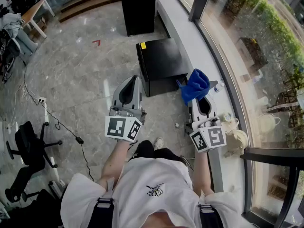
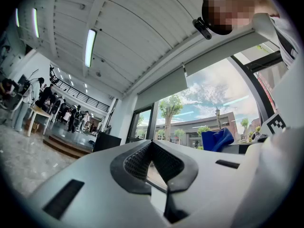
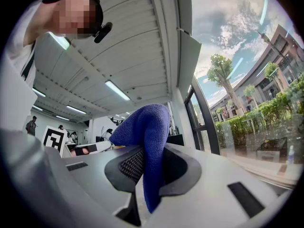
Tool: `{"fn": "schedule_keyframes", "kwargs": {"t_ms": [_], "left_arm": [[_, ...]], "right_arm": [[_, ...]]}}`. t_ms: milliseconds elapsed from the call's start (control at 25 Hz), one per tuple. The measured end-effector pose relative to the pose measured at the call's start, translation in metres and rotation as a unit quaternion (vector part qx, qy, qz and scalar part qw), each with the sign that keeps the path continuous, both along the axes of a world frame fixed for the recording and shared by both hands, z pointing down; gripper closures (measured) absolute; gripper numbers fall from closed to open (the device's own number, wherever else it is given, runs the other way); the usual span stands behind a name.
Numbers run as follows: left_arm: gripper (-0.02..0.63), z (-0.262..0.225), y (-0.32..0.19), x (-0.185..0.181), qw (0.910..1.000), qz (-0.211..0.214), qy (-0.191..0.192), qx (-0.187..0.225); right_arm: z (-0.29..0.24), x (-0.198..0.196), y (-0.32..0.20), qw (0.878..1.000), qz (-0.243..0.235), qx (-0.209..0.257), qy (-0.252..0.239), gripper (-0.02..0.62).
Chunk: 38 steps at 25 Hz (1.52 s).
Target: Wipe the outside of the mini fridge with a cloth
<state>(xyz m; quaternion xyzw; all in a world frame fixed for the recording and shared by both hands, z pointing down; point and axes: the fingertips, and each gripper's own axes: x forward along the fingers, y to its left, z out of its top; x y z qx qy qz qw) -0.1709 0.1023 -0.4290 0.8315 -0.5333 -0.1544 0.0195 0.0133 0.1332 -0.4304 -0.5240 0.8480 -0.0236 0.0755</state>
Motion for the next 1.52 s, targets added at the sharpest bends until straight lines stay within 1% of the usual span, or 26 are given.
{"fn": "schedule_keyframes", "kwargs": {"t_ms": [120,240,440,640,880,1040,1240,1320,1400,1520], "left_arm": [[0.601,0.026,-0.025,0.004,0.9998,-0.010,-0.001,-0.020],[0.601,0.053,-0.055,0.007,0.9994,-0.018,-0.008,-0.027],[0.601,0.105,-0.105,0.007,0.9989,-0.034,-0.017,-0.026],[0.601,0.173,-0.140,0.006,0.9986,-0.044,-0.031,-0.004],[0.601,0.308,-0.185,0.004,0.9971,-0.068,-0.034,0.008],[0.601,0.410,-0.186,0.007,0.9960,-0.083,-0.033,0.011],[0.601,0.543,-0.189,0.010,0.9944,-0.094,-0.046,0.013],[0.601,0.588,-0.192,0.012,0.9941,-0.093,-0.056,0.007],[0.601,0.626,-0.196,0.011,0.9935,-0.097,-0.059,-0.011],[0.601,0.655,-0.205,0.010,0.9932,-0.102,-0.040,-0.040]], "right_arm": [[0.022,0.007,-0.033,1.000,-0.008,-0.011,0.000,0.514],[0.041,0.005,-0.064,1.000,-0.022,-0.006,0.008,0.515],[0.087,0.001,-0.113,0.999,-0.036,0.009,0.008,0.514],[0.152,-0.005,-0.152,0.998,-0.054,0.024,0.004,0.514],[0.282,-0.007,-0.196,0.997,-0.060,0.039,-0.006,0.514],[0.383,0.000,-0.201,0.996,-0.074,0.046,-0.018,0.514],[0.514,0.004,-0.211,0.992,-0.101,0.061,-0.035,0.515],[0.555,0.003,-0.216,0.991,-0.112,0.060,-0.046,0.515],[0.586,0.002,-0.220,0.990,-0.120,0.044,-0.055,0.514],[0.615,0.003,-0.237,0.992,-0.116,0.017,-0.048,0.514]]}}
